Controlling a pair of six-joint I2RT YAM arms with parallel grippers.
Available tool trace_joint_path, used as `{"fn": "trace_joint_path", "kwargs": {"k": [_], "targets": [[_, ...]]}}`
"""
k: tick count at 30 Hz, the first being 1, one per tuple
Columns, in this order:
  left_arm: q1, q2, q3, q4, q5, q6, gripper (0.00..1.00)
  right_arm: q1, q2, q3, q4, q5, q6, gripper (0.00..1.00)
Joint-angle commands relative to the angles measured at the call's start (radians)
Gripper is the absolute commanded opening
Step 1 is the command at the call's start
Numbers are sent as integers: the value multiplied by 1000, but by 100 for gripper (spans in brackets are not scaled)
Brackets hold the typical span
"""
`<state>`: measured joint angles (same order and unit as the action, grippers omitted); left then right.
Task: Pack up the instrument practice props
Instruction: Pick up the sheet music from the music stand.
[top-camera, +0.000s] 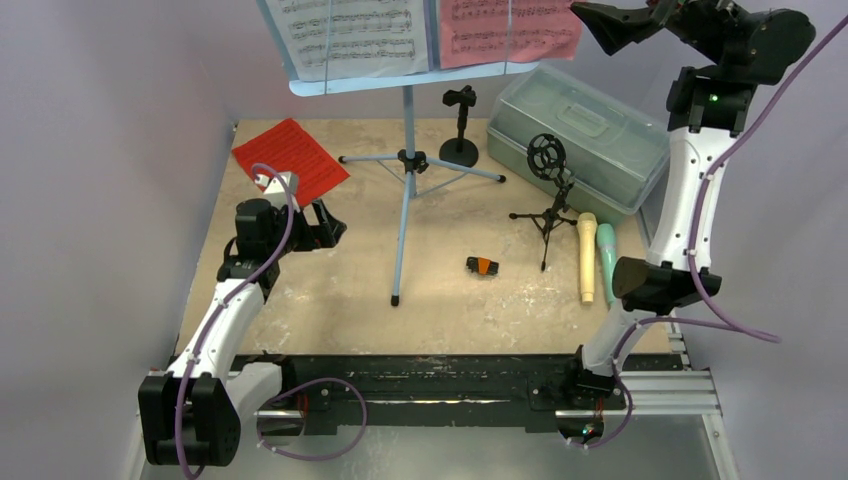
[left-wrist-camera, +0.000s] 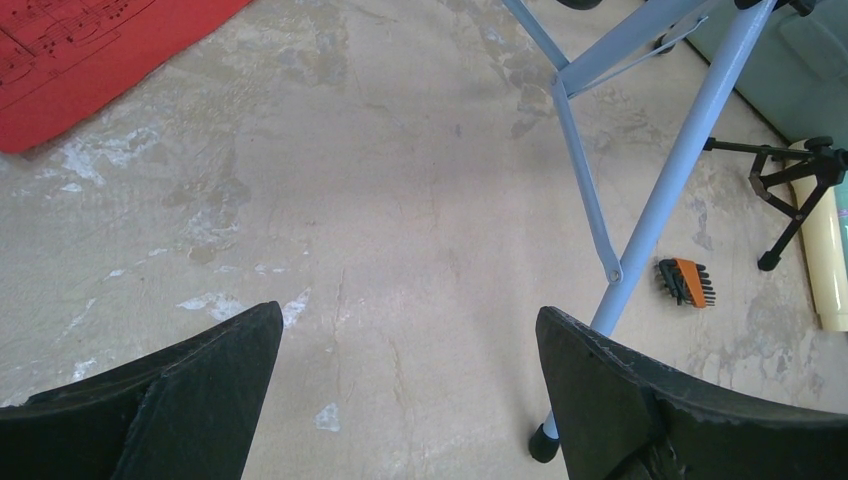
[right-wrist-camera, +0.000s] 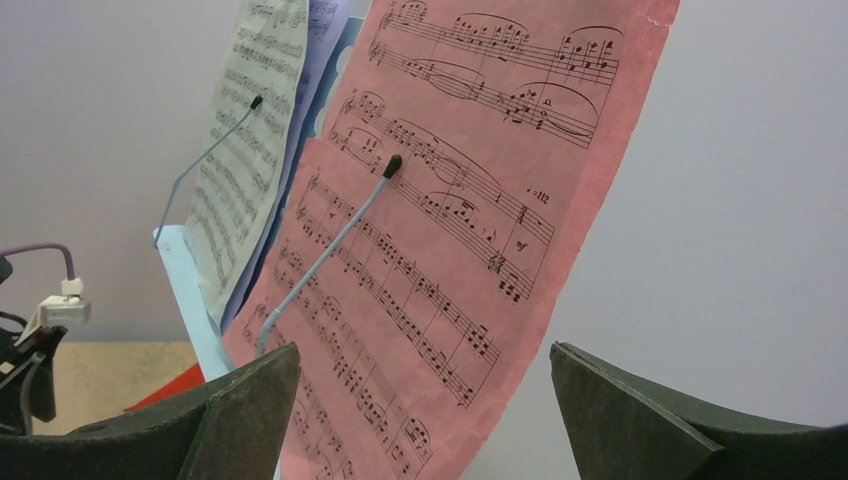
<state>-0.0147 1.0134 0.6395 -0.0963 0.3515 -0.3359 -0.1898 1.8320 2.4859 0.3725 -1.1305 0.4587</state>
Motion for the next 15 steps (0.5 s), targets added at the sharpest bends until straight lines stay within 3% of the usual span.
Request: {"fn": "trace_joint_path", "kwargs": {"k": [1,9,15], "targets": [[-3,2,19,10,-8,21,98,16,-2,42,10,52,-28,99],[-2,2,19,10,-8,21,98,16,-4,37,18,45,6,99],[-3,2,20,10,-6,20,98,19,-15,-17,270,-31,218,99]]}}
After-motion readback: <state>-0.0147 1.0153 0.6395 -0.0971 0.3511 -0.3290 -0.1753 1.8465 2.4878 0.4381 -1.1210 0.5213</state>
